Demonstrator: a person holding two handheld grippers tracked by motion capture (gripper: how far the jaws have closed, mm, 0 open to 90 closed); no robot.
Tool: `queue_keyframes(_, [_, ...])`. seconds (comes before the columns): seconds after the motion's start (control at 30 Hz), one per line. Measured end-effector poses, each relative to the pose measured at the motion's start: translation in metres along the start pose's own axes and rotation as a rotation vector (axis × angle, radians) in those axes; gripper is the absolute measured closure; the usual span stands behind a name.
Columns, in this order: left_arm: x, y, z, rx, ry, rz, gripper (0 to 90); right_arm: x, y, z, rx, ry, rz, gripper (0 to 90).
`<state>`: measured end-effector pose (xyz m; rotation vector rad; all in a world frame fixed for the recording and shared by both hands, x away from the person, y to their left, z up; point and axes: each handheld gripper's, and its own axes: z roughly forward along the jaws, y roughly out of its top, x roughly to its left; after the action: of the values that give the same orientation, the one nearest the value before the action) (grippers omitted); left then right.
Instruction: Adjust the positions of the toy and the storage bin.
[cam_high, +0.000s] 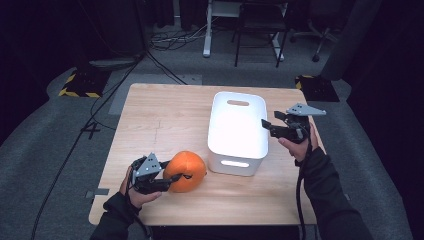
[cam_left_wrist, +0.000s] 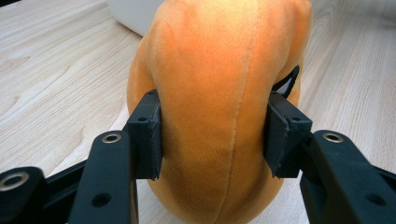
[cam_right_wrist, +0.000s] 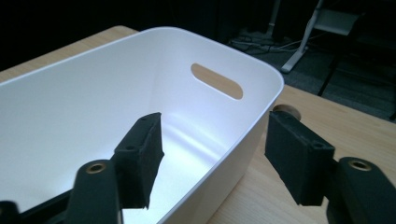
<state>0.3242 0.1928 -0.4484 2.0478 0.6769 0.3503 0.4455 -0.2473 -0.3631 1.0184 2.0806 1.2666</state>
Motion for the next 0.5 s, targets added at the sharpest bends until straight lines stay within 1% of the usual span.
queue_keyframes(0.03, [0.000, 0.000, 0.000, 0.000, -0.001, 0.001, 47.8, 0.000, 0.000, 0.004, 0.019, 0.001, -0.004, 39.5])
queue_keyframes(0.07, [0.000, 0.000, 0.000, 0.000, -0.001, 0.001, 47.8, 0.000, 0.000, 0.004, 0.019, 0.001, -0.004, 39.5])
queue_keyframes(0.1, [0.001, -0.001, 0.000, 0.000, -0.012, -0.010, 47.8, -0.002, -0.002, 0.013, 0.049, -0.015, -0.004, 45.1])
queue_keyframes(0.13, [0.003, -0.001, 0.000, -0.004, -0.006, 0.002, 47.8, -0.004, -0.003, 0.017, 0.065, -0.009, -0.002, 46.5])
queue_keyframes(0.2, [0.003, -0.001, 0.000, -0.004, -0.009, 0.000, 47.8, -0.009, -0.005, 0.025, 0.093, -0.030, 0.006, 53.9])
queue_keyframes(0.23, [0.003, -0.001, 0.000, -0.005, -0.008, -0.002, 47.8, -0.011, -0.006, 0.028, 0.100, -0.030, 0.017, 52.9])
queue_keyframes(0.3, [0.003, -0.001, 0.000, -0.006, -0.006, 0.000, 47.8, -0.016, -0.007, 0.031, 0.091, 0.004, 0.051, 57.5])
queue_keyframes(0.33, [0.003, -0.001, 0.000, -0.006, -0.006, 0.000, 47.7, -0.017, -0.006, 0.031, 0.096, 0.002, 0.054, 61.3])
queue_keyframes(0.37, [0.003, -0.001, 0.001, -0.007, -0.010, -0.003, 47.8, -0.017, -0.005, 0.032, 0.099, -0.005, 0.055, 62.8])
queue_keyframes(0.47, [0.002, -0.001, 0.001, -0.008, -0.008, -0.001, 47.7, -0.014, -0.002, 0.032, 0.124, -0.048, 0.032, 66.5])
queue_keyframes(0.5, [0.002, -0.001, 0.001, -0.008, -0.008, -0.001, 47.7, -0.014, -0.002, 0.032, 0.124, -0.048, 0.032, 66.5])
